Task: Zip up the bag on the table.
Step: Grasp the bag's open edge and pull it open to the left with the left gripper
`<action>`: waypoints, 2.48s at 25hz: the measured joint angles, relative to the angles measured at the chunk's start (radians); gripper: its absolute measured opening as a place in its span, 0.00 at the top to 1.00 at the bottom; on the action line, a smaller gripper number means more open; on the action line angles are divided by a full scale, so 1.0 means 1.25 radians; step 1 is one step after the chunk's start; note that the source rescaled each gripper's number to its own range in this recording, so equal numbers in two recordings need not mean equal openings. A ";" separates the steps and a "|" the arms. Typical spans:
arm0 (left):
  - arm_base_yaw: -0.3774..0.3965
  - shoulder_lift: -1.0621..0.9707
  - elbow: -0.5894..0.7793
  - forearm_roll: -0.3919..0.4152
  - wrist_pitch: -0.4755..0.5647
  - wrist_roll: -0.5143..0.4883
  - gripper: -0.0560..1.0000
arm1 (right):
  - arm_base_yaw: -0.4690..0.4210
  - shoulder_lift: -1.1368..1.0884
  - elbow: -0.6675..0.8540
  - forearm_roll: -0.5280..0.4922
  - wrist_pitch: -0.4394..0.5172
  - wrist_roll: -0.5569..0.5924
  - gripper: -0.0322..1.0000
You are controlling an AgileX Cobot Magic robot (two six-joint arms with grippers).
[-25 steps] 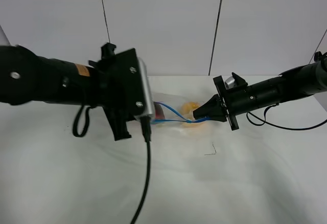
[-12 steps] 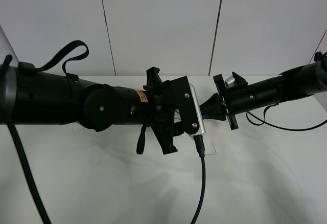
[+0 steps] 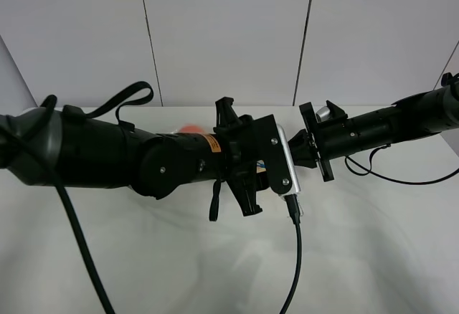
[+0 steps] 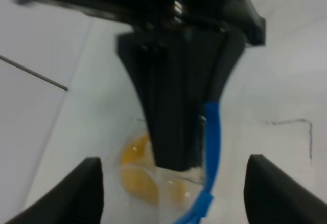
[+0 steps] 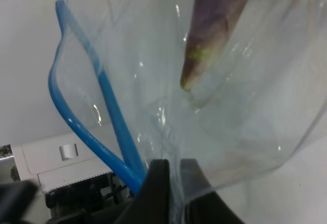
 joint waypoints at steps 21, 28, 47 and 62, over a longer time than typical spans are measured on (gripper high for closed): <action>0.000 0.061 0.019 0.001 -0.095 0.066 0.45 | 0.000 0.000 0.000 0.011 0.000 0.006 0.97; 0.000 0.061 0.019 0.001 -0.099 0.066 0.74 | 0.000 0.000 0.000 0.011 0.000 0.006 0.97; 0.001 0.051 0.022 0.001 -0.096 0.093 0.95 | 0.000 0.000 0.000 0.016 0.005 0.008 0.97; 0.085 0.003 0.024 0.019 -0.055 0.157 0.95 | 0.001 0.000 -0.005 0.052 0.017 0.012 0.97</action>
